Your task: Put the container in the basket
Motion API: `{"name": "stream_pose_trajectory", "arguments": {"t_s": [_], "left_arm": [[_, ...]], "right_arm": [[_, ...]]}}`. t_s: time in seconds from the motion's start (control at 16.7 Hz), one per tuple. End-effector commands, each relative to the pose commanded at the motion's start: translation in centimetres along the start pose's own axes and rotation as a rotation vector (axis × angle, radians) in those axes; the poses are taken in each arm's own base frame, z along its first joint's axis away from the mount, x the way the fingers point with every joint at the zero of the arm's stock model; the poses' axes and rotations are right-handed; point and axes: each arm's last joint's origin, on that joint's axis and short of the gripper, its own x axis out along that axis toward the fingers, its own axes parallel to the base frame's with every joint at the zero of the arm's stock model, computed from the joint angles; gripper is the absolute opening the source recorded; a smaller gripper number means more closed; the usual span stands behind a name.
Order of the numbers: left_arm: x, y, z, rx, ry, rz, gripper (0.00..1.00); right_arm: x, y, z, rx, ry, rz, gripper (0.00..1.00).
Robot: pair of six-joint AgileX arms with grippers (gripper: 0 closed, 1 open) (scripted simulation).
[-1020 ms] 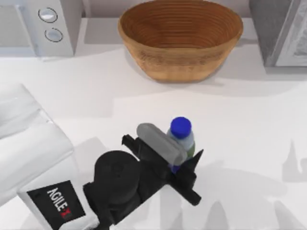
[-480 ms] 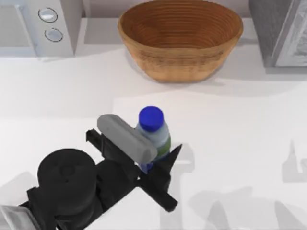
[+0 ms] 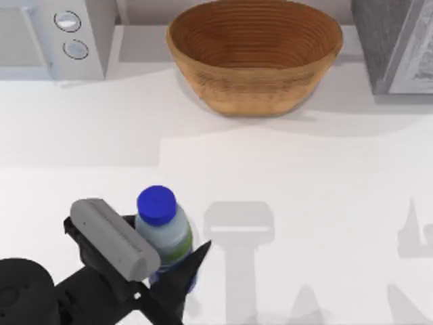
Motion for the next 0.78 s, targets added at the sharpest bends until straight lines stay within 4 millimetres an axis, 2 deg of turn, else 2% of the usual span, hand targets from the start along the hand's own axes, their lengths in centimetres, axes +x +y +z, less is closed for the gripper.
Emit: {"name": "stream_pose_trajectory", "arguments": {"t_s": [0.18, 0.54, 0.66, 0.78], "left_arm": [[-0.7, 0.0, -0.4, 0.003, 0.010, -0.002, 0.00], [-0.5, 0.1, -0.1, 0.003, 0.011, 0.006, 0.00], [0.3, 0.0, 1.0, 0.000, 0.019, 0.025, 0.00], [1.7, -0.2, 2.9, -0.007, 0.029, 0.062, 0.00]], "right_arm": [[0.0, 0.0, 0.0, 0.000, 0.000, 0.000, 1.00], [0.0, 0.0, 0.0, 0.000, 0.000, 0.000, 1.00], [0.0, 0.0, 0.0, 0.000, 0.000, 0.000, 1.00], [0.0, 0.0, 0.0, 0.000, 0.000, 0.000, 1.00]]}}
